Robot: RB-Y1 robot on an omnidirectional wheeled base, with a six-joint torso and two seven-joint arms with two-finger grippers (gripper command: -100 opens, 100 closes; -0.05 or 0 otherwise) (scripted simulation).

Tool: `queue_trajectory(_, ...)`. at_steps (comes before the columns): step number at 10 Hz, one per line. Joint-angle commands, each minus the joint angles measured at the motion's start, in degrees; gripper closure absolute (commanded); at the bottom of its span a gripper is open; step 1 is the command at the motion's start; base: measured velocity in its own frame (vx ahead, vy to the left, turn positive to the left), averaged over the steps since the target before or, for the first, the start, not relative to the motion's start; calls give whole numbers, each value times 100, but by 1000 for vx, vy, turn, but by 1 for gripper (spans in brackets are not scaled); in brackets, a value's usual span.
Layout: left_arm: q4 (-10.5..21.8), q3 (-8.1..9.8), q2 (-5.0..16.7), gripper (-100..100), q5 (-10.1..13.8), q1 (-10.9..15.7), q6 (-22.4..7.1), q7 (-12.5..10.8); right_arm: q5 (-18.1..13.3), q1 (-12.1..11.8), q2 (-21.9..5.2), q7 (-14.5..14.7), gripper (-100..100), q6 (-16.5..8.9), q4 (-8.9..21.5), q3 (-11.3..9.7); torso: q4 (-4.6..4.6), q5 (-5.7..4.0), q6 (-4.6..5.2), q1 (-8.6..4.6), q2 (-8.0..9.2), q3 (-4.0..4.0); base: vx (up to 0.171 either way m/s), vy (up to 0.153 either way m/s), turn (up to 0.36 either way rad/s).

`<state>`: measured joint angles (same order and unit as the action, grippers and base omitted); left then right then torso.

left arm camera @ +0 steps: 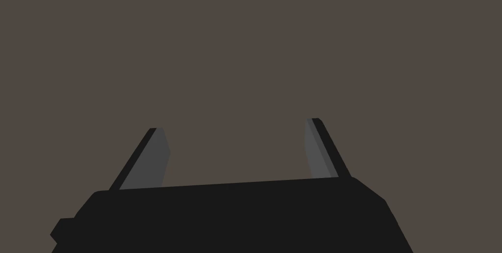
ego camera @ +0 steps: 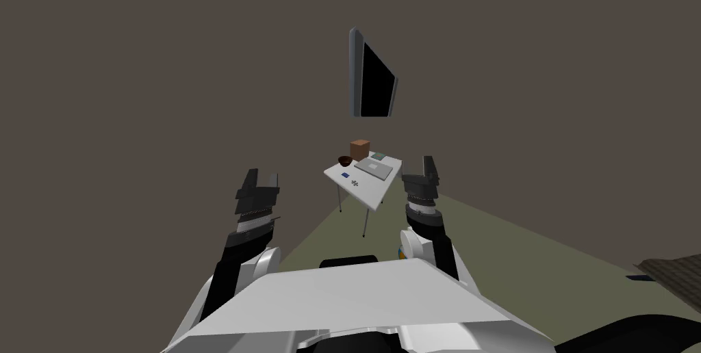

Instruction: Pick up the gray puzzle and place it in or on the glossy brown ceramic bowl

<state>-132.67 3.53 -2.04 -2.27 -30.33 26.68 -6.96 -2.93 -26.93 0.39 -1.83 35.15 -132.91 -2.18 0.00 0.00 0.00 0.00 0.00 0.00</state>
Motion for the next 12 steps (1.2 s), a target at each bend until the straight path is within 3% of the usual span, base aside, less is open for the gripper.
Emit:
queue_trajectory(1, 0, 0, 0, 0, 0, 0, 0, 0, -20, -12, -225, -31, -100, -41, 31, -3, 0, 0, 0, 0, 0, 0, -4, 2, 41)
queue_trajectory(12, 0, 0, 0, 0, 0, 0, 0, 0, -269, -142, -1907, -418, -100, -531, 384, -54, 1, -1, 1, -3, 5, 3, -14, 0, 60)
